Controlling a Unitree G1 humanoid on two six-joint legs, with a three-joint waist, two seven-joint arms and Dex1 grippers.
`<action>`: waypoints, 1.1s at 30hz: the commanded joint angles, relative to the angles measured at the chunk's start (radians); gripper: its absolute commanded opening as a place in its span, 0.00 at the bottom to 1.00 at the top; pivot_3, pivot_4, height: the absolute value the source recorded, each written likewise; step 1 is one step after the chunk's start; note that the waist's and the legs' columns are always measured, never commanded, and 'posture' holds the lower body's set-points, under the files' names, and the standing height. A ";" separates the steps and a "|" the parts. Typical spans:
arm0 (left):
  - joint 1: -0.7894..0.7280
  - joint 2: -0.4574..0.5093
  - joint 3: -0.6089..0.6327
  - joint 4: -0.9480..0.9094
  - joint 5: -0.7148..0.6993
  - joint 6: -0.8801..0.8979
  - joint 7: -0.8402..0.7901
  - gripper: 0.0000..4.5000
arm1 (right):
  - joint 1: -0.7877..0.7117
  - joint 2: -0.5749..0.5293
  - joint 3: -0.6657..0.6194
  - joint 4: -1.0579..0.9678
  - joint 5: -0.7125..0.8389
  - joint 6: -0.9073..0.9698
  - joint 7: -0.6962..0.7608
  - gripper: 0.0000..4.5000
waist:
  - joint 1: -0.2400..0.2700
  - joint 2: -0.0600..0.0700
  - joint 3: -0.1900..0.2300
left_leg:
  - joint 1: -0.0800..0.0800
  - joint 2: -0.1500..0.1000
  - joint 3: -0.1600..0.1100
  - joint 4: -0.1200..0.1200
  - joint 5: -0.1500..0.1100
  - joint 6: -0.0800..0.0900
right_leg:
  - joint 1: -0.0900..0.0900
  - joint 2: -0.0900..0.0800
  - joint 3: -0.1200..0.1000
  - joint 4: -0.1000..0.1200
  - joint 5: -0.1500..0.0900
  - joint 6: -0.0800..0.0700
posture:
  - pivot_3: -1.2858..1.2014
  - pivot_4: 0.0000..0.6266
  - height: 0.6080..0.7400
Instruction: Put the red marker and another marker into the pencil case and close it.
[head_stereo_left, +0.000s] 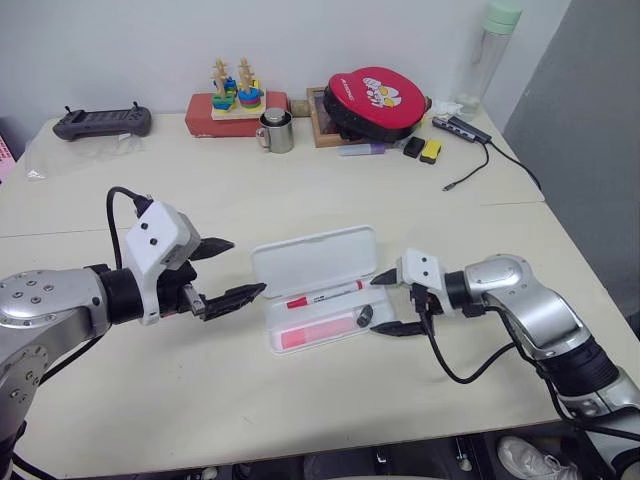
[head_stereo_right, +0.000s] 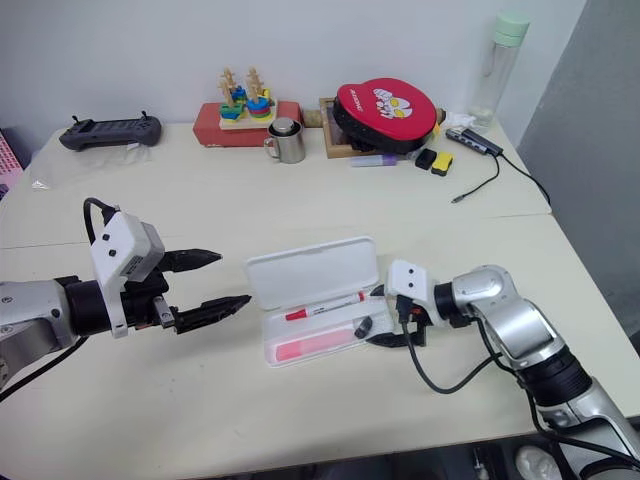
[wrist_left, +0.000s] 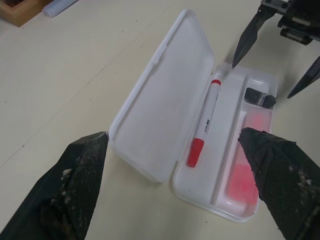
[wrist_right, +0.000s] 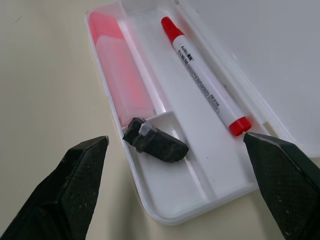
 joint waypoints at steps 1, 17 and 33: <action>0.000 0.002 0.011 -0.008 0.007 -0.016 0.001 1.00 | -0.028 -0.017 -0.056 -0.042 0.025 0.007 -0.006 1.00 | 0.000 0.000 0.000 | 0.000 0.000 0.000 0.000 0.000 0.000 | 0.000 0.000 0.000 0.000 0.000 0.000 | 0.52 0.24 1.00; -0.001 -0.003 0.003 0.007 0.023 -0.027 0.002 1.00 | -0.036 -0.017 -0.038 -0.080 0.046 0.017 0.007 0.45 | 0.000 0.000 0.000 | 0.000 0.000 0.000 0.000 0.000 0.000 | 0.000 0.000 0.000 0.000 0.000 0.000 | 0.52 0.24 1.00; -0.006 0.005 -0.001 0.021 0.034 -0.034 -0.006 1.00 | -0.054 0.001 0.038 -0.069 0.033 0.005 0.062 0.00 | 0.000 0.000 0.000 | 0.000 0.000 0.000 0.000 0.000 0.000 | 0.000 0.000 0.000 0.000 0.000 0.000 | 0.52 0.24 1.00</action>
